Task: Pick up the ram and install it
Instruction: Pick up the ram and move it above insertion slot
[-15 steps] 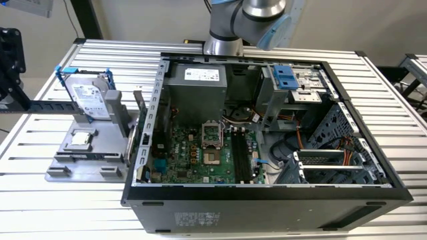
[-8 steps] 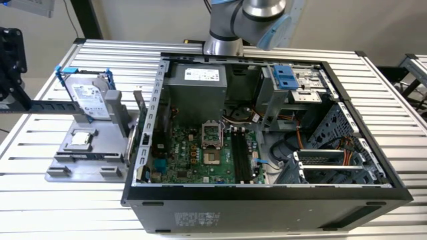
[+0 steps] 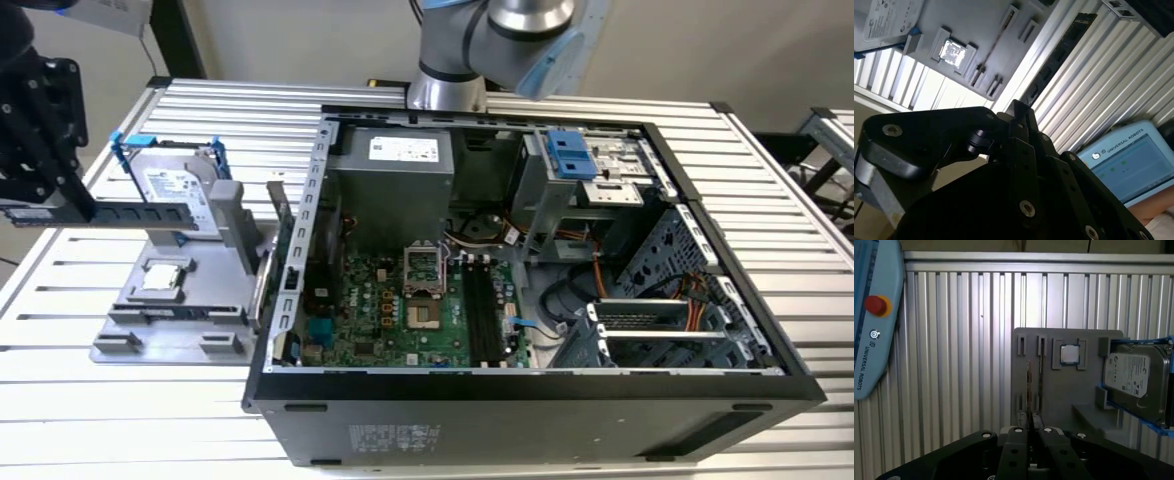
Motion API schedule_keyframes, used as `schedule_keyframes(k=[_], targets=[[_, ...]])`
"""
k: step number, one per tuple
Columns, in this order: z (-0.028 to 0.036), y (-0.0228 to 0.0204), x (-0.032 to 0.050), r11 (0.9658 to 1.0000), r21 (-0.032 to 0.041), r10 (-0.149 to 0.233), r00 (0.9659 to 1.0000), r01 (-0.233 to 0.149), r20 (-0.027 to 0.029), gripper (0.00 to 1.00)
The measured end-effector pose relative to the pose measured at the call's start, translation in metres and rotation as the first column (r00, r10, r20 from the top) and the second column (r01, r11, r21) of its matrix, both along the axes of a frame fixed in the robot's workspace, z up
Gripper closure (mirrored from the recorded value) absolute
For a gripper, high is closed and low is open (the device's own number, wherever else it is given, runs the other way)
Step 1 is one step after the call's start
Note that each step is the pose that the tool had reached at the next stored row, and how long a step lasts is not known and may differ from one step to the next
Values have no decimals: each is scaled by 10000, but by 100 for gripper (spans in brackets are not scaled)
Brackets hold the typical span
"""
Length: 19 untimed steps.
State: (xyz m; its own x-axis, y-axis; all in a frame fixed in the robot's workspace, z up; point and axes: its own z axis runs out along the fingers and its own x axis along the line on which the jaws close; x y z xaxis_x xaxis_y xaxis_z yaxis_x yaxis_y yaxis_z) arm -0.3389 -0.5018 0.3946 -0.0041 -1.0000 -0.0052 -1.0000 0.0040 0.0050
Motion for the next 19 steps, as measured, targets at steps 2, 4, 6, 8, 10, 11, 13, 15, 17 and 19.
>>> schedule_keyframes(k=[2, 4, 6, 8, 10, 11, 13, 15, 17, 19], targets=[[0, 0, 63, 10000, 1, 1, 10000, -1, 1, 100], [0, 0, 132, 10000, 0, 0, 10000, 0, 0, 100], [0, 0, 197, 10000, 0, 0, 10000, 0, 0, 100], [0, 0, 269, 10000, 1, 0, 10000, 0, 1, 100], [0, 0, 340, 10000, 0, 0, 10000, 0, 0, 100], [0, 0, 375, 10000, 0, 0, 10000, 0, 0, 100], [0, 0, 447, 10000, 0, 0, 10000, 0, 0, 100], [0, 0, 519, 10000, -1, 0, 10000, 0, 0, 100], [-1, 0, 592, 10000, 1, 0, 10000, 0, 0, 100], [0, 0, 665, 10000, 0, 0, 10000, 0, 1, 100]])
